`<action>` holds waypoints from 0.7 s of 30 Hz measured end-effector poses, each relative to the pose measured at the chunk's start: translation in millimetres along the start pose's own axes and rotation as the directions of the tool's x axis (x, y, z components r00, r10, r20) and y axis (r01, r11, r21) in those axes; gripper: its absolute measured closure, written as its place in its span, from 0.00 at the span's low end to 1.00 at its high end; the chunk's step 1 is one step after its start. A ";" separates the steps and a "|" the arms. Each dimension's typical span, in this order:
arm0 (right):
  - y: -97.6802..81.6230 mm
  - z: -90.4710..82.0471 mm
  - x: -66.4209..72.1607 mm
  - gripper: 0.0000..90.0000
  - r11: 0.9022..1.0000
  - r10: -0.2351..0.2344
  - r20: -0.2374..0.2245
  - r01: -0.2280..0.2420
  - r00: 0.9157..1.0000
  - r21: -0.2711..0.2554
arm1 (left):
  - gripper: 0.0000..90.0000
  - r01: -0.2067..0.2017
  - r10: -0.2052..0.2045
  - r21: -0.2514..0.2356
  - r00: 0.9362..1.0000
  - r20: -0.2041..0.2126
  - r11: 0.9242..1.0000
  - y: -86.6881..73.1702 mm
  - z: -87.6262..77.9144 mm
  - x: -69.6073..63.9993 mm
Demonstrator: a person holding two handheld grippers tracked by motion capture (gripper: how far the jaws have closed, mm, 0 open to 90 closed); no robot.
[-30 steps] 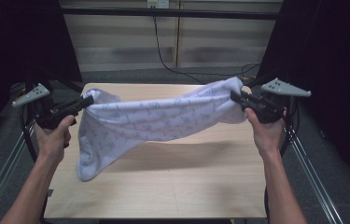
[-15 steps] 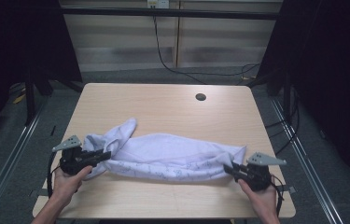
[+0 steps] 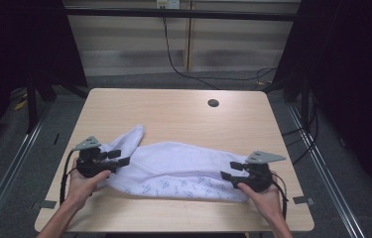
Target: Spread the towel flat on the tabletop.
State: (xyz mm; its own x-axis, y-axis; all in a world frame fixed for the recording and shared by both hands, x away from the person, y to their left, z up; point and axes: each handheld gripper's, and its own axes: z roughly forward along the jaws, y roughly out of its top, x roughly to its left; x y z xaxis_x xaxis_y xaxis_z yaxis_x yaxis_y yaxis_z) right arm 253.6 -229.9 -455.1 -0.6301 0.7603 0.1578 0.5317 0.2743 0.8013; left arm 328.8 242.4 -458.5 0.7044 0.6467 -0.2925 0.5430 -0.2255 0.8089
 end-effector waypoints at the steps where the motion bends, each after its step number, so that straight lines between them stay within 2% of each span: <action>1: 1.2 9.7 1.9 0.45 1.000 -0.005 -0.020 0.006 1.000 0.029 | 0.47 0.011 -0.010 0.035 1.000 -0.014 0.999 -6.6 10.4 1.7; 2: 1.2 17.9 2.8 0.46 0.998 -0.007 -0.034 0.009 0.999 0.061 | 0.47 0.011 -0.010 0.035 1.000 -0.014 0.999 -6.6 10.4 1.7; 3: 0.2 24.1 4.3 0.53 0.996 -0.010 -0.018 0.012 1.000 0.088 | 0.47 0.011 -0.009 0.075 1.000 -0.026 0.997 -14.6 15.7 4.6; 5: -3.4 29.6 6.7 0.74 0.993 -0.027 0.002 0.027 1.000 0.118 | 0.48 0.019 -0.014 0.107 0.999 -0.044 0.994 -23.9 18.0 9.1; 7: -6.4 25.5 10.9 0.94 0.994 -0.039 0.006 0.038 0.999 0.098 | 0.51 0.016 -0.009 0.130 0.998 -0.059 0.991 -31.1 17.8 12.7; 8: -7.1 20.1 14.3 0.98 0.996 -0.040 -0.012 0.041 0.999 0.075 | 0.56 0.010 0.000 0.137 0.998 -0.068 0.991 -33.2 17.0 13.6; 9: -7.1 20.1 14.3 0.98 0.996 -0.040 -0.012 0.041 0.999 0.075 | 0.62 0.010 0.000 0.137 0.998 -0.068 0.991 -33.2 17.0 13.6; 10: -6.7 4.2 24.8 0.98 0.998 -0.059 -0.025 0.059 0.998 0.028 | 0.69 0.012 -0.001 0.137 0.997 -0.075 0.991 -35.3 14.4 16.8; 11: -7.7 -3.7 30.5 0.98 0.998 -0.057 -0.046 0.057 0.997 0.007 | 0.76 0.016 -0.005 0.135 0.997 -0.080 0.991 -35.6 13.3 17.9; 14: -20.2 -24.6 49.0 0.98 0.998 -0.065 -0.088 0.063 0.994 -0.025 | 0.88 0.027 -0.016 0.126 0.996 -0.086 0.992 -37.9 9.2 19.3; 16: -34.5 -33.0 59.2 0.98 0.998 -0.063 -0.107 0.062 0.992 -0.010 | 0.93 0.017 -0.007 0.129 0.997 -0.081 0.992 -38.4 6.3 18.0; 18: -55.2 -37.7 68.3 0.98 0.997 -0.064 -0.122 0.069 0.990 0.038 | 0.96 0.010 0.001 0.125 0.996 -0.087 0.992 -39.3 2.7 17.2; 19: -55.2 -37.7 68.3 0.98 0.997 -0.064 -0.122 0.069 0.990 0.038 | 0.97 0.010 0.001 0.125 0.996 -0.087 0.992 -39.3 2.7 17.2; 20: -71.1 -41.4 72.0 0.96 0.997 -0.033 -0.145 0.043 0.989 0.067 | 0.98 0.008 0.002 0.114 0.996 -0.091 0.993 -39.8 -0.8 18.1; 21: -75.4 -42.5 72.7 0.93 0.997 -0.028 -0.154 0.040 0.988 0.073 | 0.99 0.017 -0.008 0.103 0.996 -0.090 0.995 -39.5 -2.7 19.1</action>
State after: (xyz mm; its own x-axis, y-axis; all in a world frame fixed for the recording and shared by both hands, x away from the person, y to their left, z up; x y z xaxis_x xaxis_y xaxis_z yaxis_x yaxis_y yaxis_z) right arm 143.6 -220.3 -479.5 -0.7247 0.6523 0.2220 0.5457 0.3466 0.7630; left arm 319.6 265.6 -494.7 0.6562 0.7112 -0.2522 0.5995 -0.2883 0.7467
